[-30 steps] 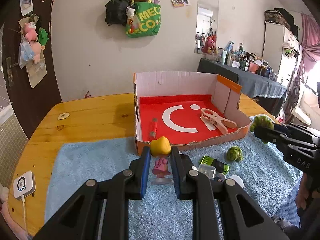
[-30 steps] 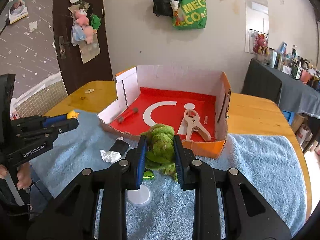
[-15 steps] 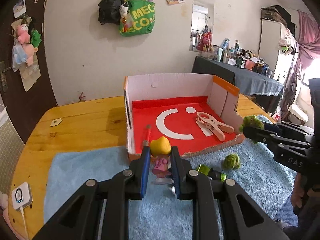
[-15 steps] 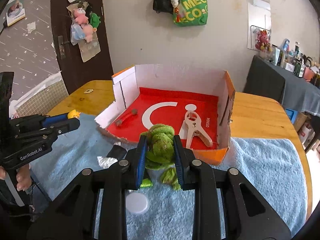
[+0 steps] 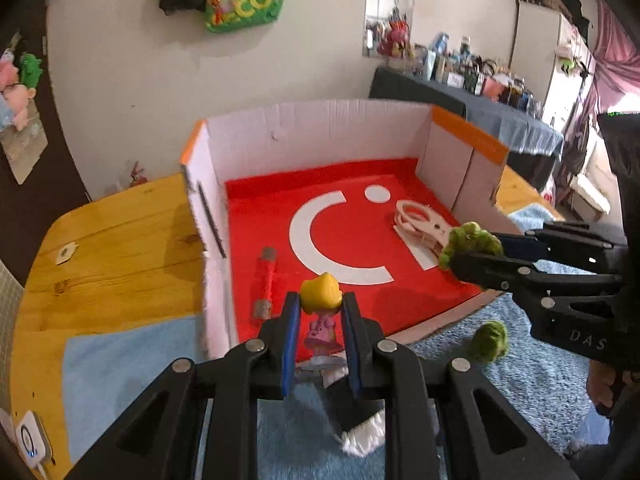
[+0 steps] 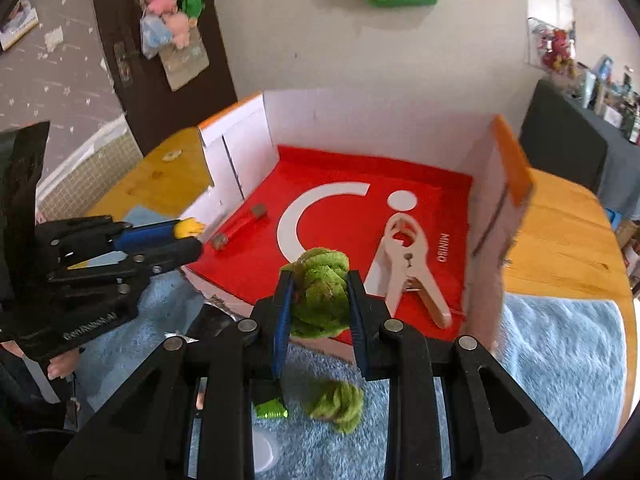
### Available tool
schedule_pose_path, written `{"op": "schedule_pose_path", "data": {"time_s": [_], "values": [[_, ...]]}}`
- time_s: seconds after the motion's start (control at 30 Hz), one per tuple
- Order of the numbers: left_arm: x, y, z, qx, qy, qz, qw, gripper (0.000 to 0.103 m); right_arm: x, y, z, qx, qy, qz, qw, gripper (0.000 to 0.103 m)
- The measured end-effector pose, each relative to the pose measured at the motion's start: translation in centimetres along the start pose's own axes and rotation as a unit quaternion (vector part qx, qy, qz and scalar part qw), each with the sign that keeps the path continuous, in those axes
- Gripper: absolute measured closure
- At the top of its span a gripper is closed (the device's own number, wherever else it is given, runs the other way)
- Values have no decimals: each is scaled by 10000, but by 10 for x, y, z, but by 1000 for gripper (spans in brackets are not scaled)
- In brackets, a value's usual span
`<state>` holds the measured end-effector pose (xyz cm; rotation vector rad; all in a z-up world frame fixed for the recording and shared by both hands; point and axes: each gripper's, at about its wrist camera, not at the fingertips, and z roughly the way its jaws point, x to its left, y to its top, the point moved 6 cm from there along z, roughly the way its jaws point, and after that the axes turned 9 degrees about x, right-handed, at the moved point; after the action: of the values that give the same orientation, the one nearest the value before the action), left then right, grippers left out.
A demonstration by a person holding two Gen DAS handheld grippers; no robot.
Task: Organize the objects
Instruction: 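Carry the doll and green fuzzy toy with both tools into the box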
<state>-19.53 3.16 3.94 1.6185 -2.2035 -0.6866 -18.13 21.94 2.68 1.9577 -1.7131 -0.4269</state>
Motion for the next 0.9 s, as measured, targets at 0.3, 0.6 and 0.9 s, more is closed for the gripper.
{"op": "schedule_pose_path", "data": {"time_s": [0.3, 0.6, 0.9], "values": [[1, 6, 37, 505, 52, 268, 9983, 82, -5, 8, 37, 768, 18, -162, 9969, 79], [3, 9, 57, 756, 82, 419, 9962, 82, -7, 9, 60, 1306, 64, -272, 9910, 79], [3, 8, 61, 845, 40, 469, 9953, 81, -10, 6, 67, 1455, 157, -229, 9890, 79]]}}
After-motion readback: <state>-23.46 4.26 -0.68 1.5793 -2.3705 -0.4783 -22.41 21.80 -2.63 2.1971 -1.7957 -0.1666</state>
